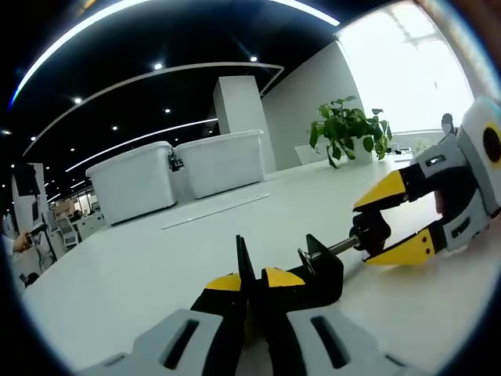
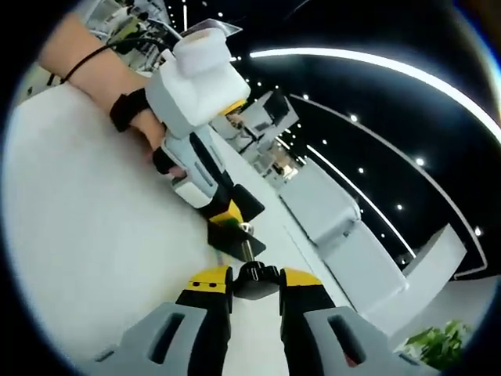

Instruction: Clamp the fixed fixture on the desktop, loosen the retaining clip, secure it to the edge of the desk, and tighten the retaining clip.

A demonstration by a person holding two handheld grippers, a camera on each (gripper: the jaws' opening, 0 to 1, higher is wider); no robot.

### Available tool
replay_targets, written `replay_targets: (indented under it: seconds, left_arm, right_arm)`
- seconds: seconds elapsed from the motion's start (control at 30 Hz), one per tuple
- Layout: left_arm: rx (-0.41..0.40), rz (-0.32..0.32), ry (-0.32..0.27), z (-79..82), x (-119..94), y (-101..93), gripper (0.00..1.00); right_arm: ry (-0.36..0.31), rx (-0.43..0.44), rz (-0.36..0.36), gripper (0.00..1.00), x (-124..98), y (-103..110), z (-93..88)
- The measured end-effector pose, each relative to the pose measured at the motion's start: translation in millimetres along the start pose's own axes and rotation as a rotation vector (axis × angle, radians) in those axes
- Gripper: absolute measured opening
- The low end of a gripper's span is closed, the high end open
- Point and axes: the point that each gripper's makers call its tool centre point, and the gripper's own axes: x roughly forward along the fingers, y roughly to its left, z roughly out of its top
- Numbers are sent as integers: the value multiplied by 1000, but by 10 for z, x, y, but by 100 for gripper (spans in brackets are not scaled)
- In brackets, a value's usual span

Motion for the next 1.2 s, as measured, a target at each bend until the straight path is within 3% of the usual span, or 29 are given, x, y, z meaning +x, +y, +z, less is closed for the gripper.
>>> replay_targets:
  seconds: [0.13,0.23,0.33,0.53,0.7,0.93,1.2]
  left_arm:
    - [0,0,0,-2,2,1,8]
    - [0,0,0,4,8,6,8]
    - [0,0,0,8,9,8,8]
    - [0,0,-1,5,11,7,8]
    - [0,-1,-1,6,15,10,8]
    - [1,-2,-1,10,1,-2,8]
    - [1,-3,-1,9,-15,-16,8]
  right_arm:
    - [6,25,4,23,-11,6,-4]
    - [36,148,13,26,-15,-10,-62]
    - [25,345,-1,32,-14,-109,-94]
    - [-39,793,43,30,-7,-195,-83]
    - [-37,1058,64,28,103,-306,-262]
    - [-35,1037,81,25,102,-214,-212]
    - [-50,1030,87,20,-75,-85,-72]
